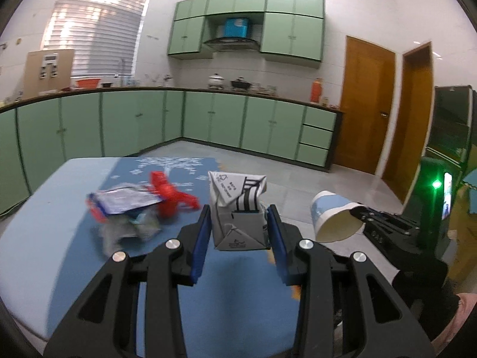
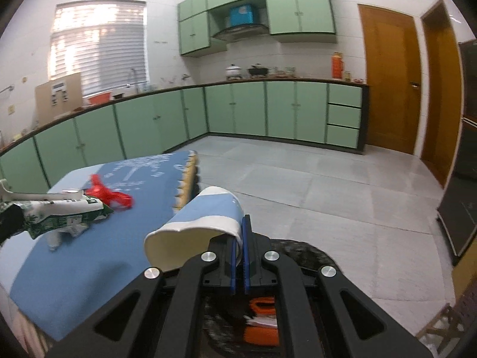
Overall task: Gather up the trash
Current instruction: 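Carry the carton and cup over the black bin and open both grippers, then reach for and grasp the blue-and-white snack bag with the left gripper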
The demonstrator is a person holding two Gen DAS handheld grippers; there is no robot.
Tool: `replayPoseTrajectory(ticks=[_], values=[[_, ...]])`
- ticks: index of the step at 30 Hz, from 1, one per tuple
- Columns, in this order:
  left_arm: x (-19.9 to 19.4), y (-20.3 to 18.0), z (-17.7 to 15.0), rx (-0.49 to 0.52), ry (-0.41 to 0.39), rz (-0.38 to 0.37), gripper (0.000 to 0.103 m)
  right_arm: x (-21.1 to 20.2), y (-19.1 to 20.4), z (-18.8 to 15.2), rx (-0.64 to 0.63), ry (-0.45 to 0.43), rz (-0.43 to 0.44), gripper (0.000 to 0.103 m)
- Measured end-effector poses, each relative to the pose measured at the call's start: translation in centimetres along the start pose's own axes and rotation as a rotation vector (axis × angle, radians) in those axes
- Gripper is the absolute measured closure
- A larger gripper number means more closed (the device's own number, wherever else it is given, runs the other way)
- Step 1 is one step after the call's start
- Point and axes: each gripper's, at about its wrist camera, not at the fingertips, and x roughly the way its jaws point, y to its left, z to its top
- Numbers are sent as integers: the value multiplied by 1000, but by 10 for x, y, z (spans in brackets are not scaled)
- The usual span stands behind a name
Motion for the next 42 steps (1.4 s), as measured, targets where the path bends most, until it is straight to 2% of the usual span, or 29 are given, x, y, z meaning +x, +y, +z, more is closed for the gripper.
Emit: replayPoseTrajectory(ticks=[5,11,18,20,22,28,33,35,37,42], values=[[41,-37,-4,15,27,-80,67,15,-32,-3,20,28,-74,99],[89,-71,-17,49,70,-134,67,35,-62,-5,33,62,-122,99],[135,-85,-26,61,149,-180,66,57,-92,-9,87,140,-93,93],[143,-86,-24,68,152,-184,64,60,-99,-11,93,151,-93,90],[146,-89,-22,77,150,-186,57,61,-103,-11,99,156,-90,83],[145,-88,-19,77,138,-183,56,61,-110,-7,135,152,-72,79],[125,-70,-9,56,96,-146,56,50,-102,0,139,119,-54,73],[114,-59,-3,48,73,-117,54,43,-91,7,121,92,-43,65],[100,-42,3,30,46,-75,52,38,-77,14,107,67,-30,51],[65,11,15,7,-12,85,47,28,-32,29,74,21,35,29]])
